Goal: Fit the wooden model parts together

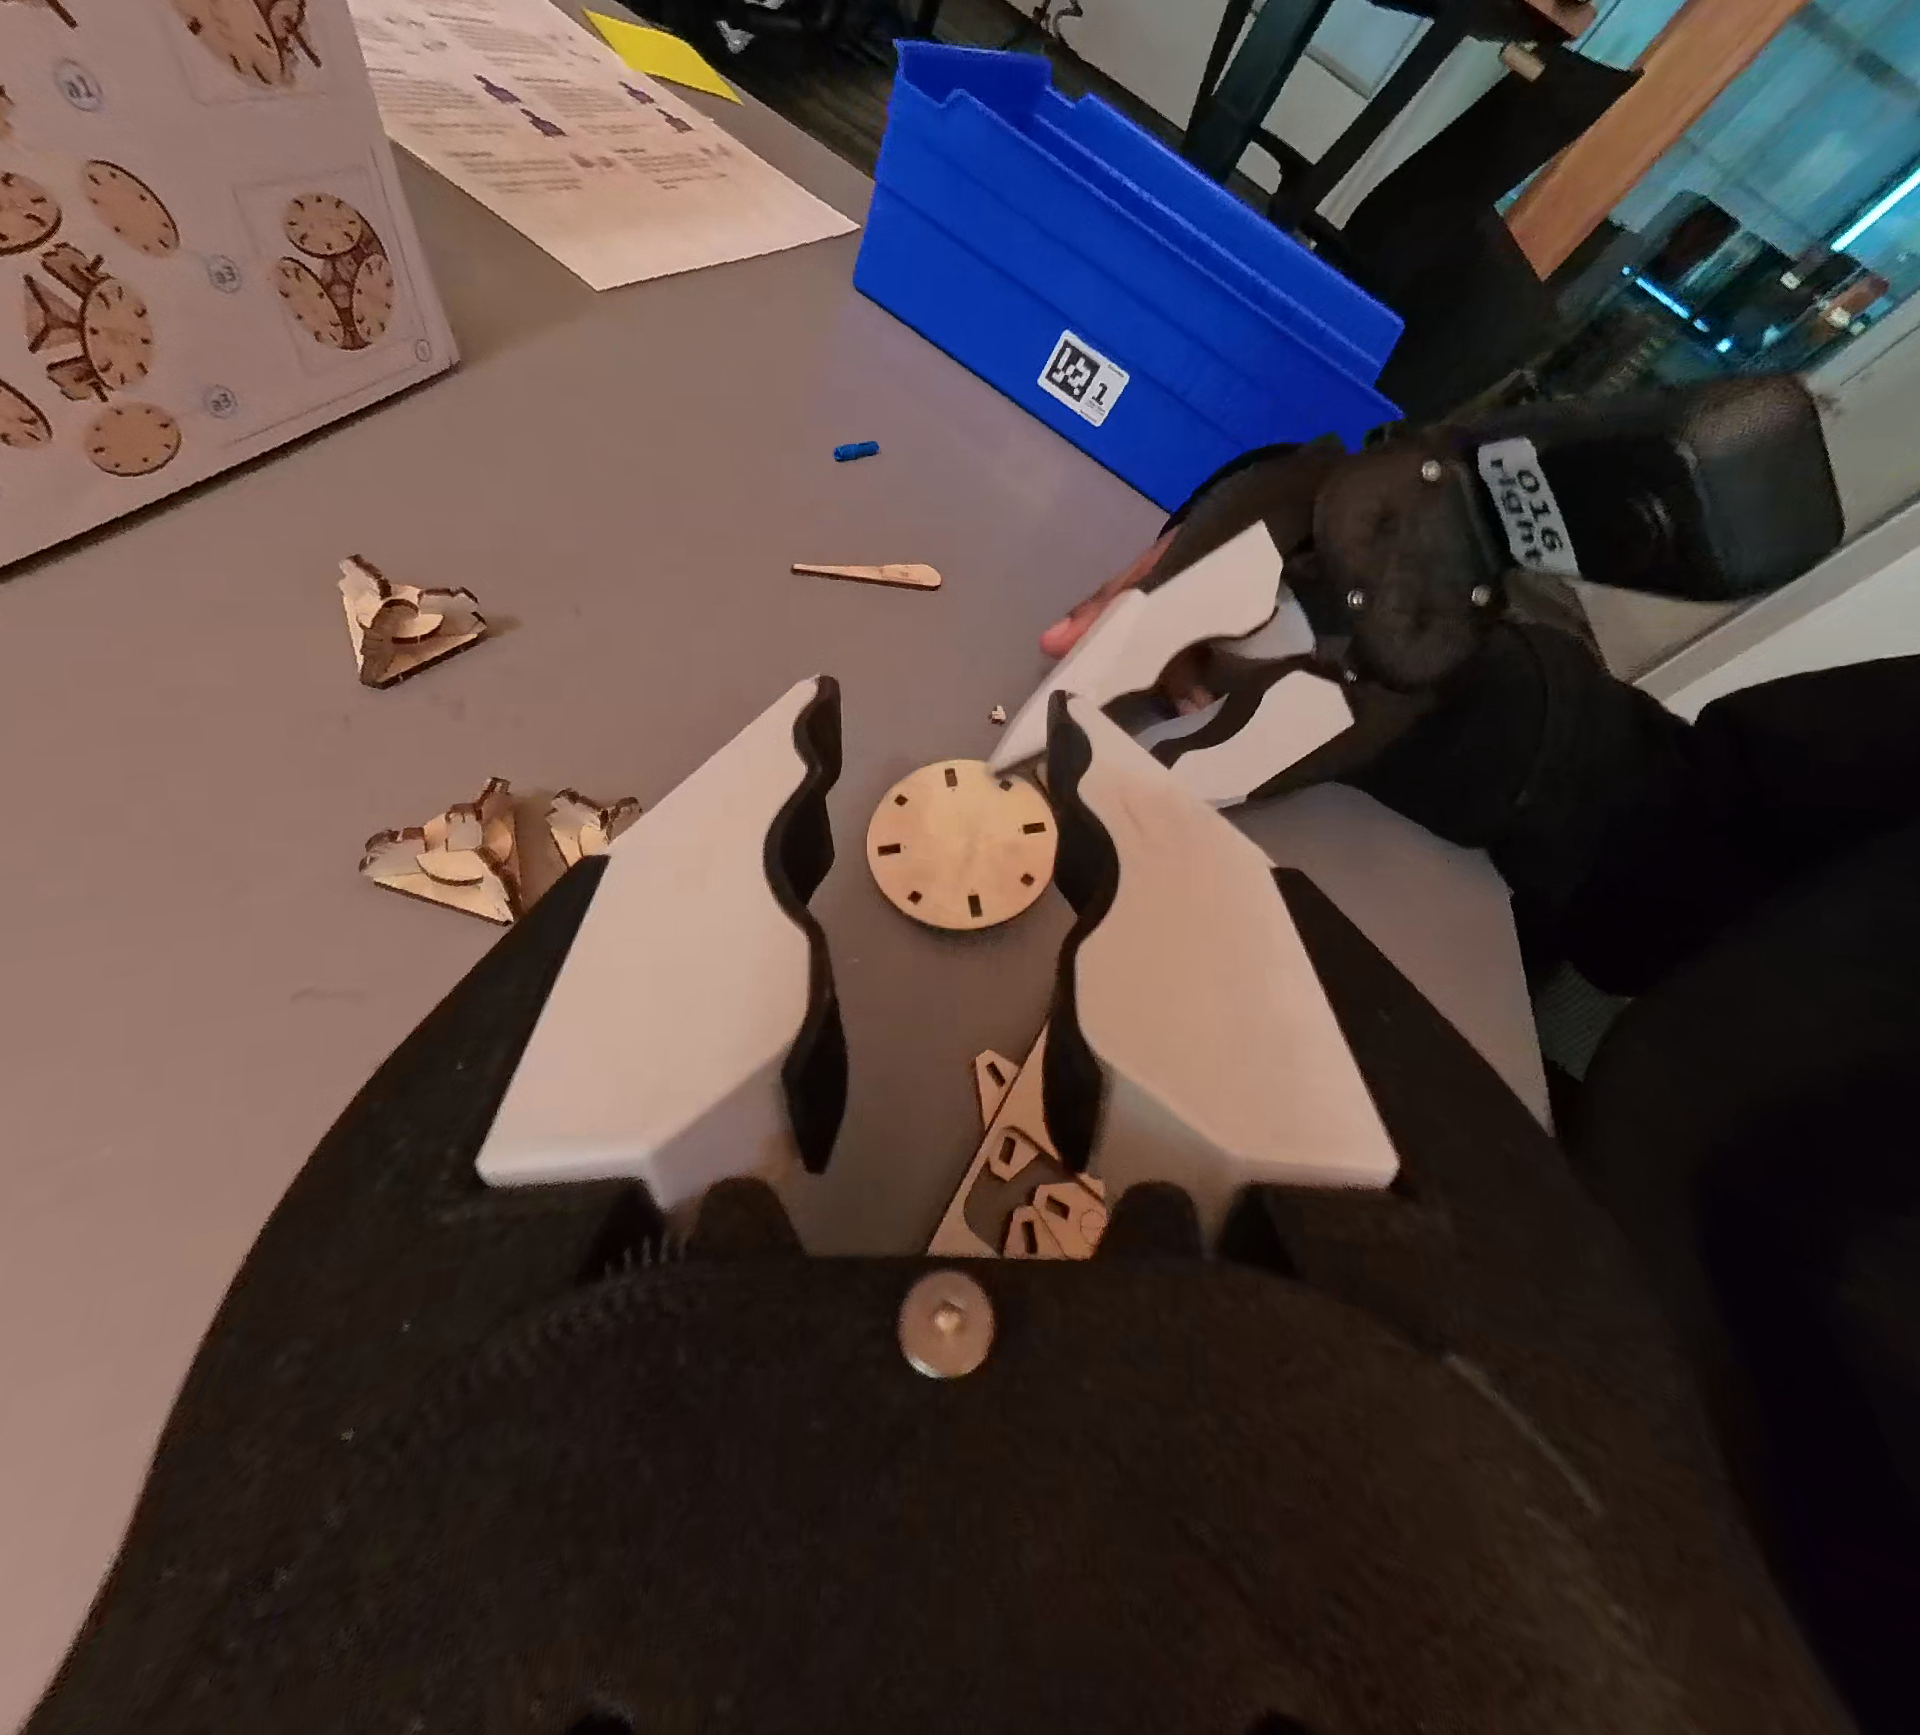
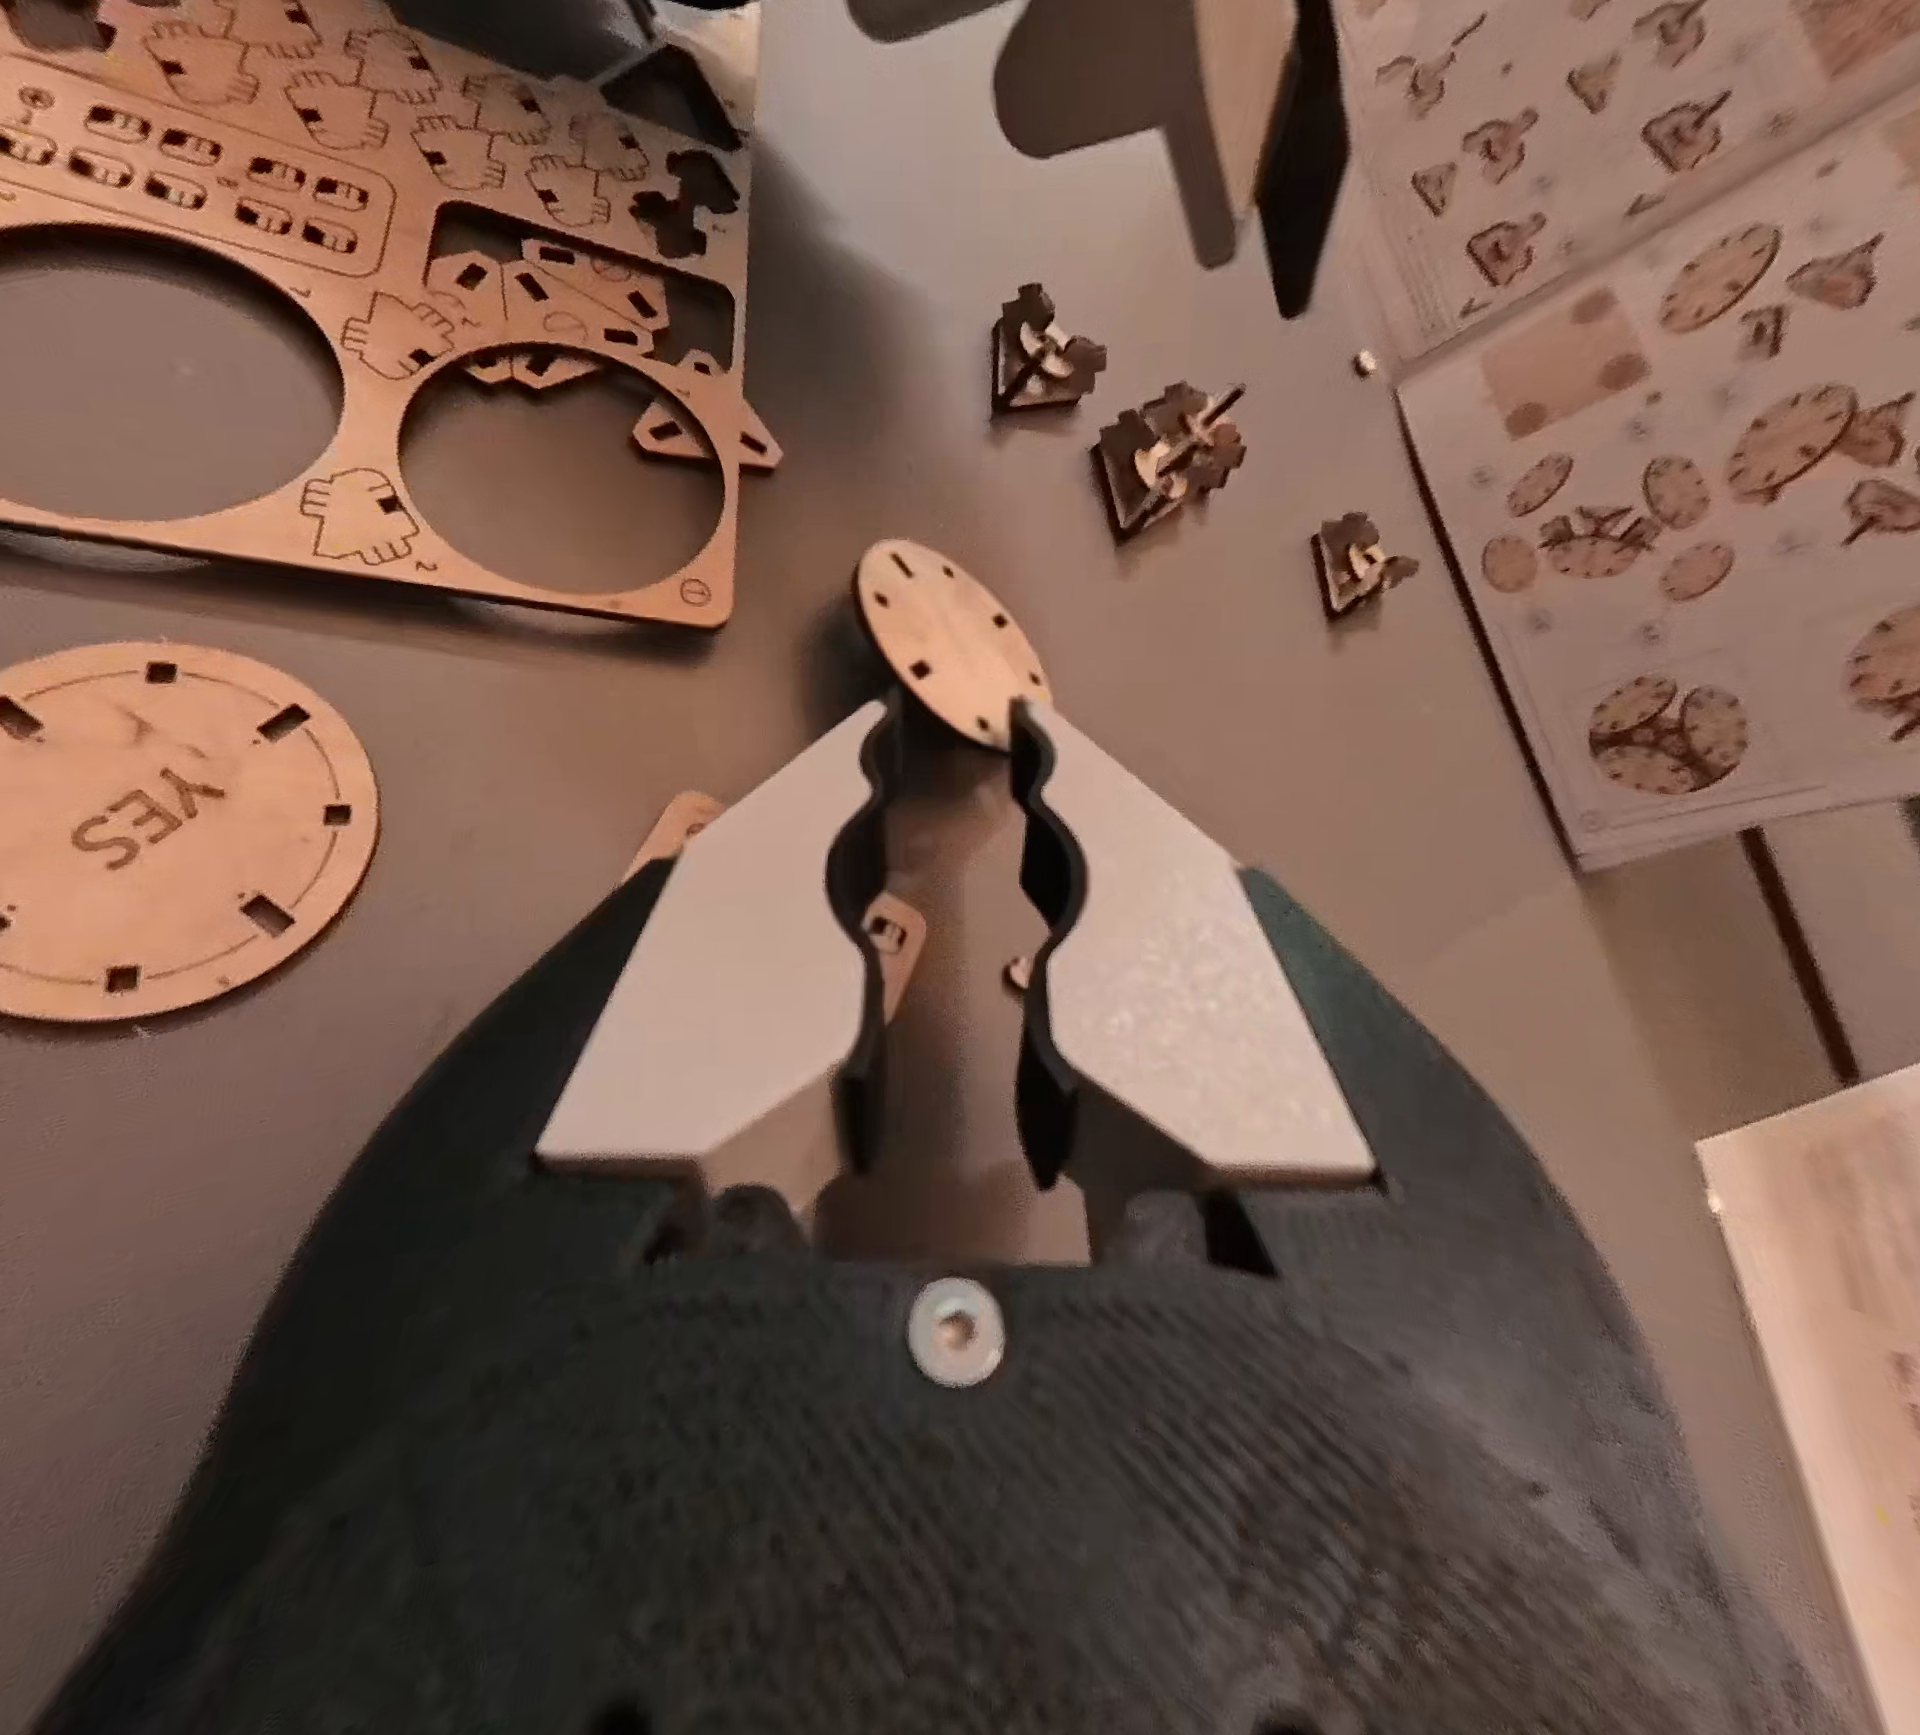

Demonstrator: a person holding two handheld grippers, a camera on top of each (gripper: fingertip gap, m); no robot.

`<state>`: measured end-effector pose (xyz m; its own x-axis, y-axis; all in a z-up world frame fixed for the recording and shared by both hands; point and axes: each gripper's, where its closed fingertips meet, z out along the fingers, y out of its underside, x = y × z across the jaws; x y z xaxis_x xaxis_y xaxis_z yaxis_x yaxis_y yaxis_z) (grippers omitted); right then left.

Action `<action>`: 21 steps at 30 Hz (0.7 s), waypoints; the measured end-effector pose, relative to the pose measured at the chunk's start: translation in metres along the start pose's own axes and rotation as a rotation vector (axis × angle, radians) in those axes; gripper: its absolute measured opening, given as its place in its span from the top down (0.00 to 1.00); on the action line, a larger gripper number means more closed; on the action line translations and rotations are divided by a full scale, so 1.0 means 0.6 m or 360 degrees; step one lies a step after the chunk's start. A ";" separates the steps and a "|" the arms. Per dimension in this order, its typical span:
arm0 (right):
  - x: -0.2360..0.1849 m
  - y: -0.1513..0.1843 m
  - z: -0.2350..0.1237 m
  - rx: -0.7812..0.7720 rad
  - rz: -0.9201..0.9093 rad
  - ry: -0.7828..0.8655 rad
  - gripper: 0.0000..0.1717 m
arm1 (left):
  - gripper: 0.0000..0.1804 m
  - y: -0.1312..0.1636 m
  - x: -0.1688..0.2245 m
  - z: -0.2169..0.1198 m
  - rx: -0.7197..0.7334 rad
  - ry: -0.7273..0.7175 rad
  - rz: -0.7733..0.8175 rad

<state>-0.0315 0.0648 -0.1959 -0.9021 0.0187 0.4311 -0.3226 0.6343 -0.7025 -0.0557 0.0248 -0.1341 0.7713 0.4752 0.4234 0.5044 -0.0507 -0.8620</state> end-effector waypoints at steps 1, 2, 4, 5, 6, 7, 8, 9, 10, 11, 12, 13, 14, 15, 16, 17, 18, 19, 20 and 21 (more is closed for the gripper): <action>0.003 0.003 -0.001 -0.0001 0.0047 -0.0011 0.85 | 0.79 0.002 0.000 0.001 -0.0015 -0.0010 0.0012; 0.007 0.005 -0.003 0.0000 0.0087 -0.0011 0.84 | 0.79 0.005 -0.001 0.002 -0.0029 -0.0018 0.0022; 0.013 0.005 -0.007 0.0015 0.0135 -0.0012 0.83 | 0.80 0.008 0.002 0.004 -0.0045 -0.0010 0.0028; 0.015 0.004 -0.008 0.0027 0.0143 -0.0008 0.84 | 0.80 0.008 0.003 0.005 -0.0048 -0.0003 0.0025; 0.014 0.000 -0.009 0.0043 0.0137 -0.0011 0.89 | 0.80 0.008 0.004 0.005 -0.0049 0.0002 0.0023; 0.010 -0.004 -0.009 0.0066 0.0119 -0.0020 0.97 | 0.80 0.009 0.004 0.006 -0.0050 0.0008 0.0022; 0.008 -0.010 -0.009 0.0094 0.0102 -0.0018 0.99 | 0.80 0.009 0.005 0.006 -0.0051 0.0014 0.0020; 0.006 -0.014 -0.009 0.0113 0.0086 -0.0014 0.99 | 0.80 0.008 0.006 0.006 -0.0049 0.0022 0.0020; 0.004 -0.018 -0.009 0.0128 0.0082 -0.0016 1.00 | 0.80 0.008 0.008 0.006 -0.0046 0.0034 0.0020; 0.003 -0.021 -0.009 0.0140 0.0097 -0.0023 1.00 | 0.80 0.008 0.010 0.006 -0.0047 0.0049 0.0021; 0.005 -0.022 -0.009 0.0145 0.0132 -0.0026 1.00 | 0.80 0.009 0.012 0.007 -0.0051 0.0062 0.0021; 0.009 -0.021 -0.009 0.0146 0.0183 -0.0023 1.00 | 0.80 0.011 0.014 0.009 -0.0059 0.0068 0.0021; 0.013 -0.021 -0.010 0.0151 0.0248 -0.0031 1.00 | 0.80 0.013 0.014 0.010 -0.0070 0.0071 0.0024; 0.016 -0.022 -0.011 0.0171 0.0329 -0.0053 1.00 | 0.80 0.016 0.015 0.012 -0.0084 0.0073 0.0028; 0.020 -0.023 -0.013 0.0197 0.0423 -0.0073 1.00 | 0.80 0.018 0.016 0.013 -0.0096 0.0074 0.0032; 0.025 -0.025 -0.016 0.0226 0.0522 -0.0097 1.00 | 0.80 0.020 0.016 0.014 -0.0106 0.0077 0.0035; 0.030 -0.028 -0.019 0.0264 0.0619 -0.0123 1.00 | 0.80 0.022 0.018 0.015 -0.0114 0.0081 0.0036; 0.035 -0.031 -0.023 0.0308 0.0705 -0.0144 1.00 | 0.80 0.023 0.018 0.016 -0.0119 0.0084 0.0037; 0.041 -0.034 -0.028 0.0354 0.0779 -0.0159 1.00 | 0.80 0.024 0.019 0.017 -0.0123 0.0087 0.0037; 0.047 -0.036 -0.032 0.0396 0.0839 -0.0164 1.00 | 0.80 0.025 0.019 0.018 -0.0128 0.0088 0.0037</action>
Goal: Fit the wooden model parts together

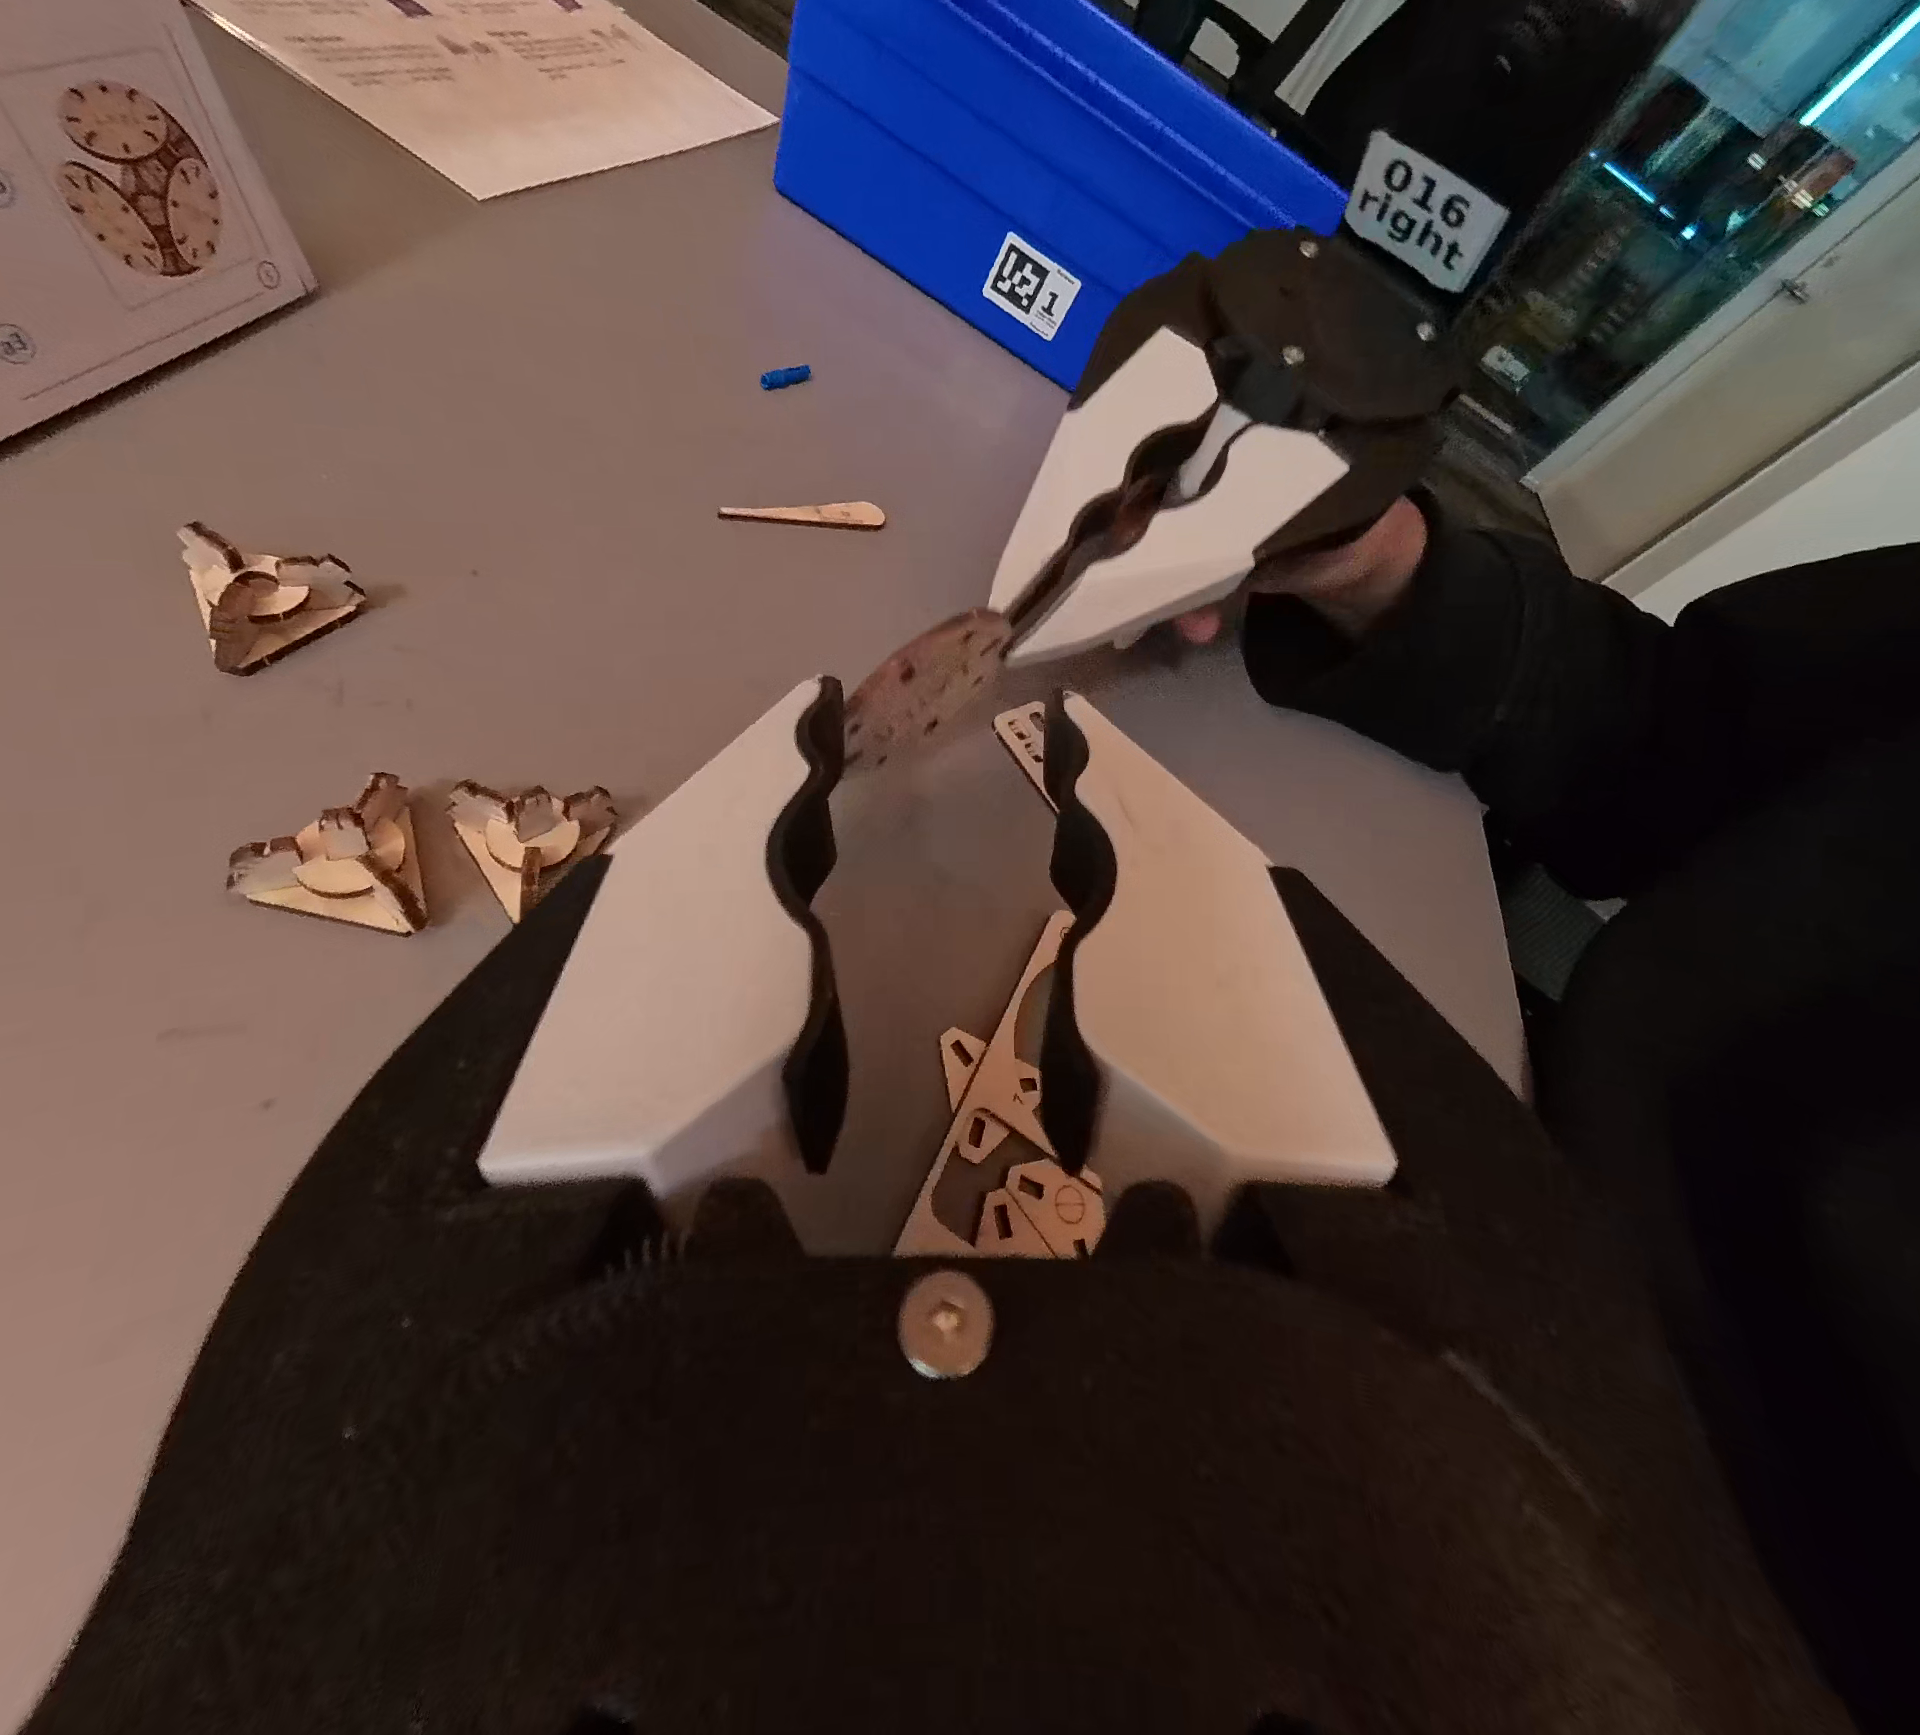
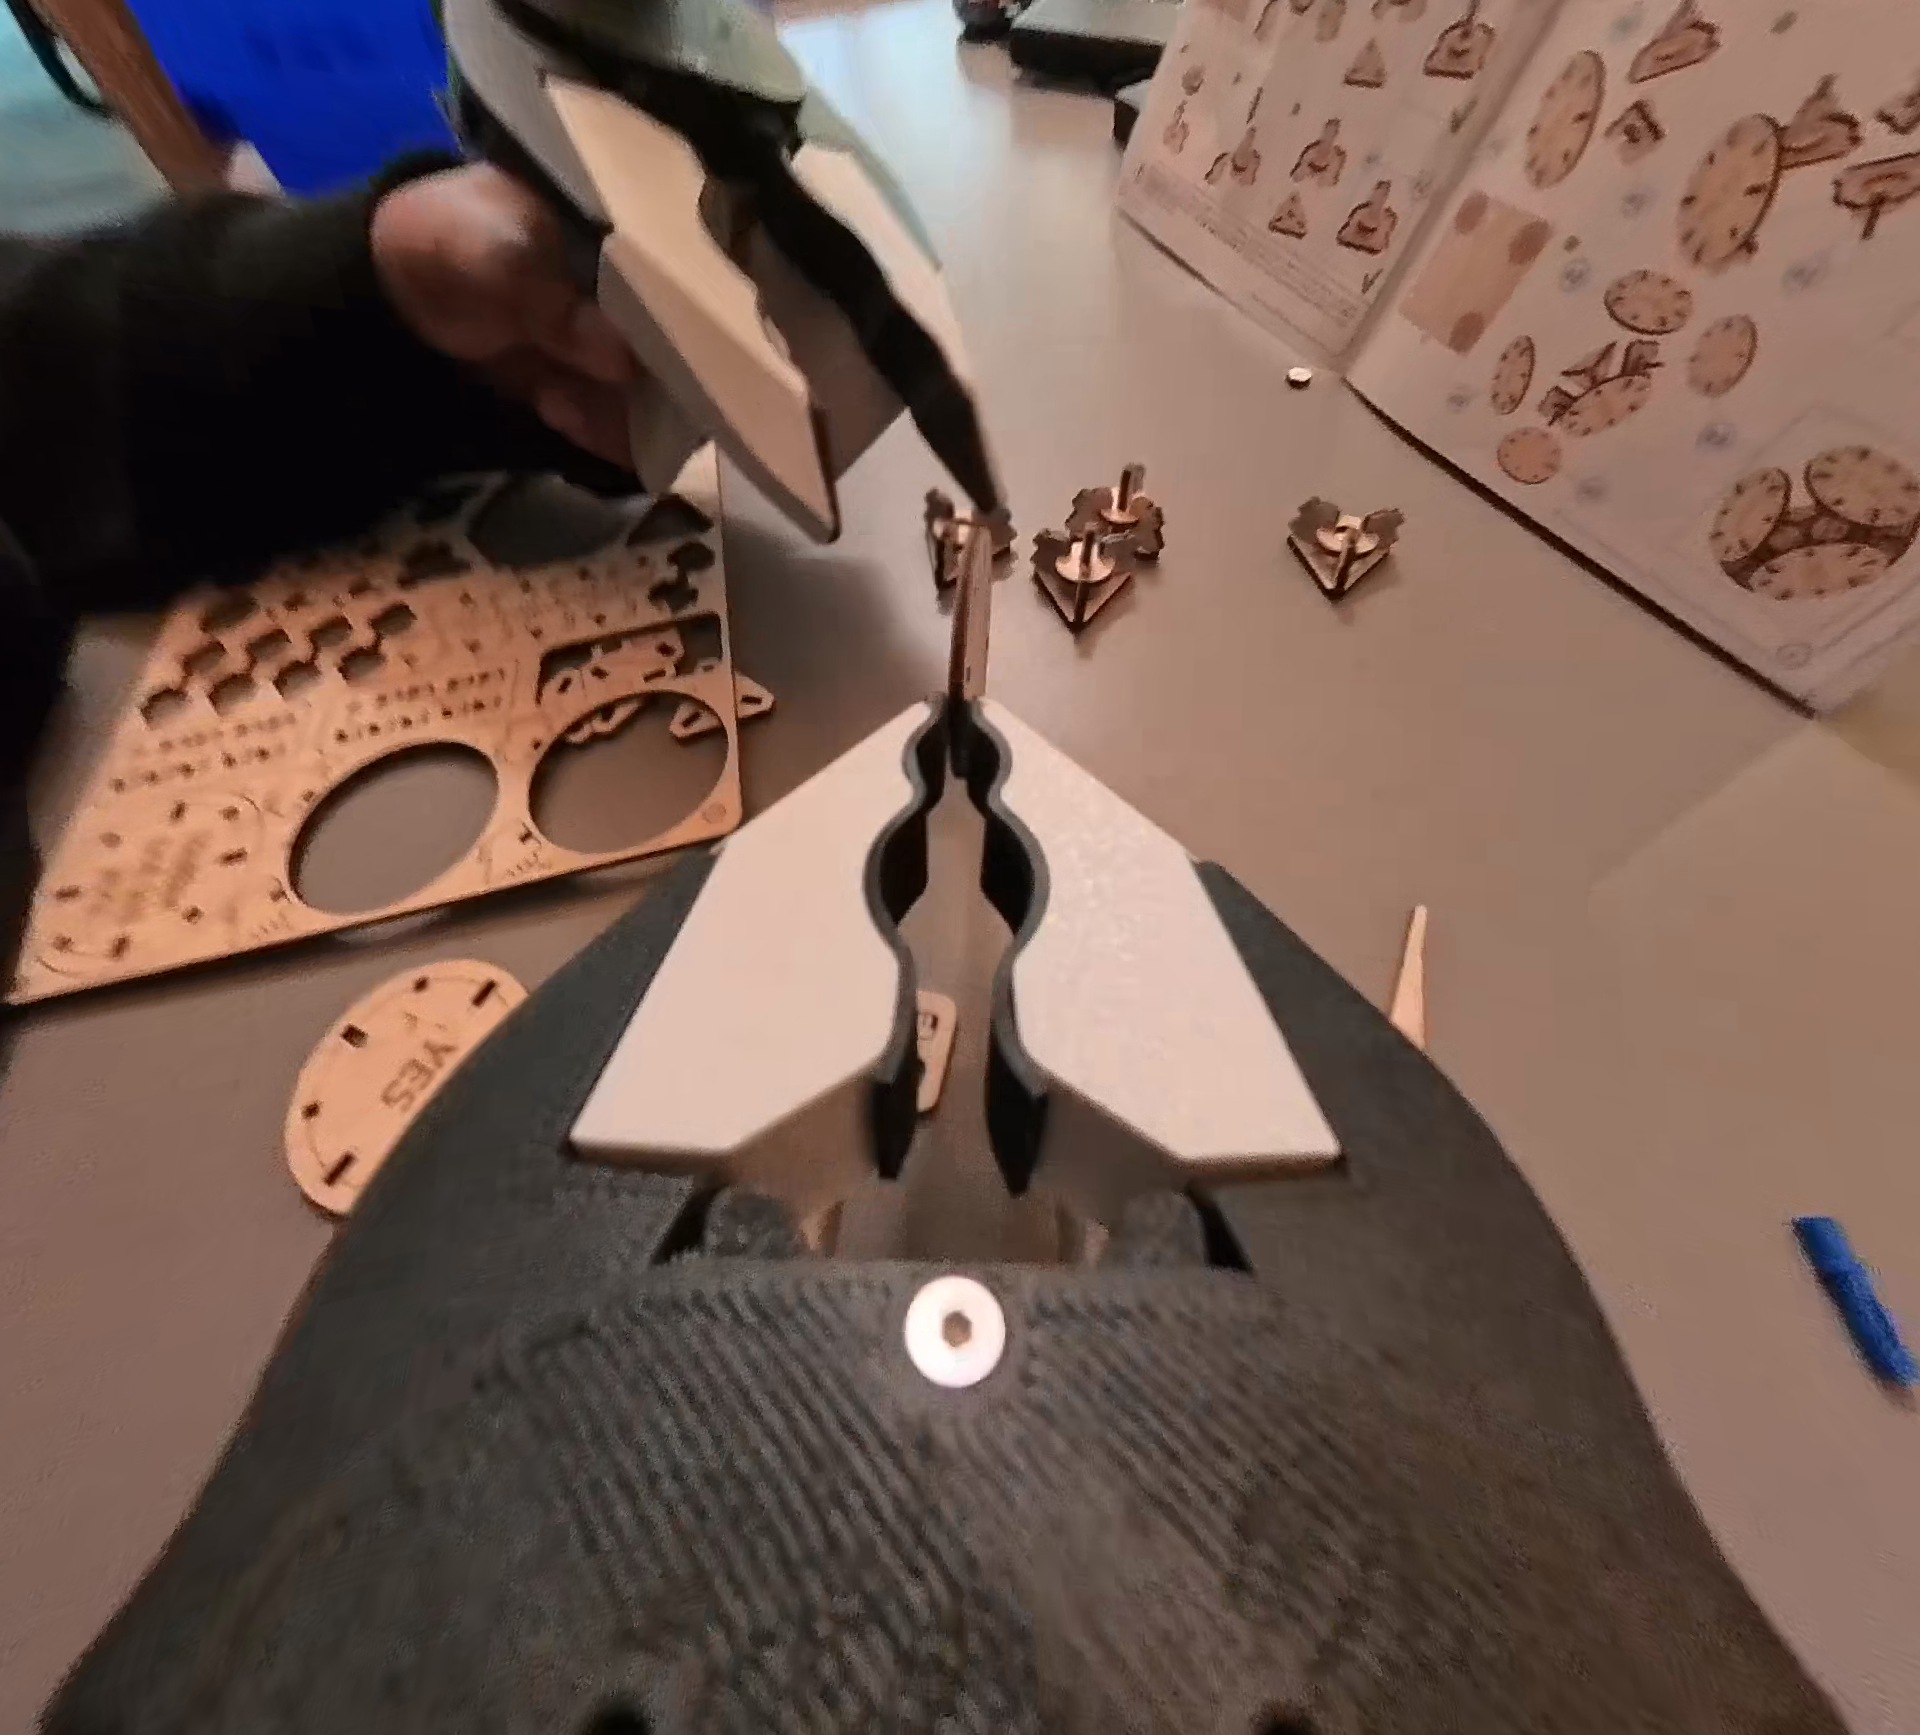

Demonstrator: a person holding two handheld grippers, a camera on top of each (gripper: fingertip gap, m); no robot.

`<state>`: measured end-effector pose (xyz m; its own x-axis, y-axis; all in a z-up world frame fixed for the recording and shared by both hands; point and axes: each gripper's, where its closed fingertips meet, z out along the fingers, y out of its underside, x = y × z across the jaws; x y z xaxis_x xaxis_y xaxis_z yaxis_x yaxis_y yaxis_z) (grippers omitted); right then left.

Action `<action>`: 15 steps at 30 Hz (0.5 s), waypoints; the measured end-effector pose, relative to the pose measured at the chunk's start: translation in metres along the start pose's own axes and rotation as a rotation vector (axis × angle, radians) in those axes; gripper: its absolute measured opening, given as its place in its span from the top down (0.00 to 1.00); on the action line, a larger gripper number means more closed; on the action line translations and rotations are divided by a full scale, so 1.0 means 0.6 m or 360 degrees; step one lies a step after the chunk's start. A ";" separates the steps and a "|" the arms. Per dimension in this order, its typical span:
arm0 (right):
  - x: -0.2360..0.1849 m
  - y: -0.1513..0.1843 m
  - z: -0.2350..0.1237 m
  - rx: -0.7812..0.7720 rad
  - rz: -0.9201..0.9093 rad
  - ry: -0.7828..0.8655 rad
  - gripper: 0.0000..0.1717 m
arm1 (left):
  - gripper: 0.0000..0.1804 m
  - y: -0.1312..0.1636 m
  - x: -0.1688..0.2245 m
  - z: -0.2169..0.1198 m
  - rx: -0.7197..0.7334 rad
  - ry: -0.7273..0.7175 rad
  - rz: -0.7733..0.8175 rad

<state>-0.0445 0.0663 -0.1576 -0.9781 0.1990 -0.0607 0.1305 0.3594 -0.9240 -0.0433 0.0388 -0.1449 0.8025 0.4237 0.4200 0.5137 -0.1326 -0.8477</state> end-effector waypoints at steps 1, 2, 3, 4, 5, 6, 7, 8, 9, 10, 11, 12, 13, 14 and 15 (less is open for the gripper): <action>0.004 -0.004 -0.003 0.0032 0.0040 0.0000 1.00 | 0.80 0.001 0.000 0.000 -0.0003 -0.0001 0.0001; 0.008 -0.007 -0.006 0.0051 0.0058 0.0013 1.00 | 0.80 0.001 0.000 0.001 -0.0003 -0.0002 0.0002; 0.012 -0.007 -0.008 0.0054 0.0052 0.0033 1.00 | 0.80 0.001 0.000 0.001 -0.0003 -0.0003 0.0002; 0.015 -0.006 -0.008 0.0042 0.0030 0.0056 1.00 | 0.80 0.000 0.000 0.000 -0.0003 -0.0004 0.0002; 0.016 -0.003 -0.008 0.0021 0.0000 0.0077 1.00 | 0.80 0.000 0.000 0.000 -0.0003 -0.0005 0.0001; 0.016 0.000 -0.006 -0.0003 -0.0033 0.0090 1.00 | 0.80 0.000 0.000 0.000 -0.0002 -0.0007 0.0000; 0.013 0.004 -0.004 -0.0027 -0.0062 0.0086 1.00 | 0.80 0.000 -0.001 0.000 -0.0001 -0.0008 -0.0001; 0.007 0.008 -0.001 -0.0056 -0.0085 0.0064 1.00 | 0.80 0.000 -0.001 0.000 -0.0001 -0.0009 -0.0002; 0.002 0.013 0.002 -0.0083 -0.0102 0.0046 1.00 | 0.80 0.000 -0.001 0.000 -0.0001 -0.0010 -0.0003; 0.000 0.016 0.005 -0.0103 -0.0117 0.0045 1.00 | 0.80 0.000 -0.002 0.000 -0.0002 -0.0013 -0.0003; -0.001 0.019 0.008 -0.0118 -0.0132 0.0042 1.00 | 0.80 0.000 -0.002 0.000 -0.0003 -0.0015 -0.0004; -0.003 0.022 0.009 -0.0129 -0.0142 0.0037 1.00 | 0.80 0.000 -0.003 -0.001 -0.0003 -0.0017 -0.0004; -0.003 0.024 0.010 -0.0138 -0.0144 0.0035 1.00 | 0.80 0.000 -0.003 -0.001 -0.0003 -0.0019 -0.0005; -0.003 0.025 0.011 -0.0142 -0.0145 0.0034 1.00 | 0.80 0.000 -0.003 -0.001 -0.0002 -0.0022 -0.0005; -0.003 0.025 0.011 -0.0143 -0.0145 0.0035 1.00 | 0.80 0.000 -0.004 -0.001 -0.0001 -0.0025 -0.0006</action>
